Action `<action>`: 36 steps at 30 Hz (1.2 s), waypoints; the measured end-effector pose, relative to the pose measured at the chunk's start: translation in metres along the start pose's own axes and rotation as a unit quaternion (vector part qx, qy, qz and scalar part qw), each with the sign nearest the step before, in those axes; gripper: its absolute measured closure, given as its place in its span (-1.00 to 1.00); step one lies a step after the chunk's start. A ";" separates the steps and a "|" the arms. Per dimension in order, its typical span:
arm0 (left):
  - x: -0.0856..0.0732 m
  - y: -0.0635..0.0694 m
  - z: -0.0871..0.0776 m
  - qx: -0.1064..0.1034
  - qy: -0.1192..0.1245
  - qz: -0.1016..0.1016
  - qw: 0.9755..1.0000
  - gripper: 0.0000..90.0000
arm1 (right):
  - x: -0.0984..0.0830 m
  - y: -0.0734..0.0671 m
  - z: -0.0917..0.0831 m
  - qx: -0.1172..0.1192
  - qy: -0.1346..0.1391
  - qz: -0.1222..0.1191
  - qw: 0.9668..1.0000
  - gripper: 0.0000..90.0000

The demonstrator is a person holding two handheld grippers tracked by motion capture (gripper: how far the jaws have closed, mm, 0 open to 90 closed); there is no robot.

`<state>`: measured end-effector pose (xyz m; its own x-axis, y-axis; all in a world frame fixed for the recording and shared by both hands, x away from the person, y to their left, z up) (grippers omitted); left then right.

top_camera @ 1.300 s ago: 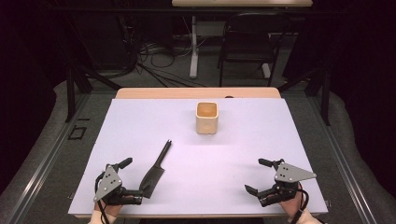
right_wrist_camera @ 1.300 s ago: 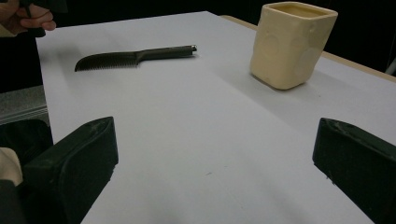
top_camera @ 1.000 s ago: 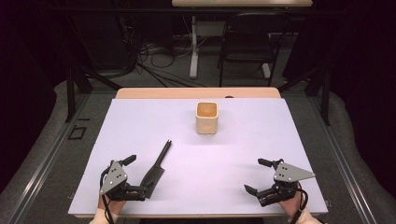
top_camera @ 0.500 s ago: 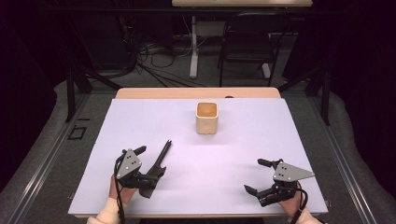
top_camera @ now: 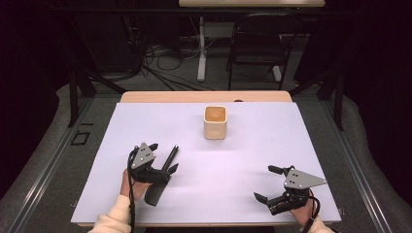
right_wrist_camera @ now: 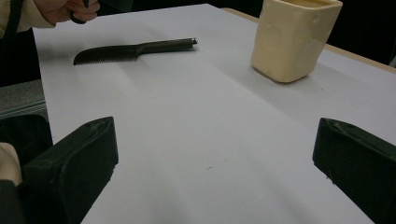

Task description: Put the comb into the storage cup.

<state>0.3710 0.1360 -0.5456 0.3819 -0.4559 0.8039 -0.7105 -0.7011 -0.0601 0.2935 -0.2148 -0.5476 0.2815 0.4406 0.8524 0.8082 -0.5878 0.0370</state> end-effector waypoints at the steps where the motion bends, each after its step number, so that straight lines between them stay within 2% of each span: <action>1: 0.002 -0.002 0.004 0.000 -0.002 -0.003 1.000 -0.99 | 0.000 0.000 0.000 0.000 0.001 0.000 1.000 -1.00; 7: 0.006 -0.007 0.013 -0.003 -0.015 -0.005 1.000 -0.94 | 0.000 -0.001 0.002 0.004 -0.006 0.000 1.000 -1.00; 12: 0.010 -0.013 0.023 0.008 -0.037 -0.014 0.999 -0.91 | -0.001 -0.001 0.002 0.006 -0.009 0.001 1.000 -1.00; 15: 0.010 -0.014 0.027 0.011 -0.044 -0.016 0.999 -0.83 | -0.001 -0.001 0.004 0.008 -0.011 -0.001 1.000 -1.00; 20: 0.011 -0.018 0.037 0.020 -0.061 -0.017 0.998 -0.46 | -0.001 -0.001 0.005 0.010 -0.014 -0.002 1.000 -1.00; 24: 0.011 -0.020 0.042 0.030 -0.069 -0.018 0.997 -0.32 | -0.002 -0.001 0.005 0.009 -0.016 0.000 1.000 -1.00; 29: 0.010 -0.021 0.049 0.030 -0.079 -0.016 0.996 -0.06 | -0.002 -0.002 0.007 0.013 -0.019 -0.004 1.000 -1.00; 34: 0.007 -0.021 0.056 0.028 -0.102 -0.010 0.994 0.38 | -0.003 -0.002 0.006 0.013 -0.021 -0.004 1.000 -1.00; 36: 0.006 -0.021 0.057 0.027 -0.104 -0.008 0.994 0.54 | -0.003 -0.002 0.006 0.013 -0.020 -0.003 1.000 -1.00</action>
<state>0.4222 0.1163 -0.5732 0.5113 -0.5433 0.6659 -0.6722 -0.7356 -0.0840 0.2946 -0.2108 -0.5530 0.2961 0.4718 0.8305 0.8227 -0.5677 0.0292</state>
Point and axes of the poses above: each handheld gripper's, and its own axes: z roughly forward along the jaws, x roughly out of its top, y roughly to its right, the point moved 7 cm from there along z, roughly forward along the jaws, and after that the axes turned 10 degrees about -y, right-handed, at the moved point
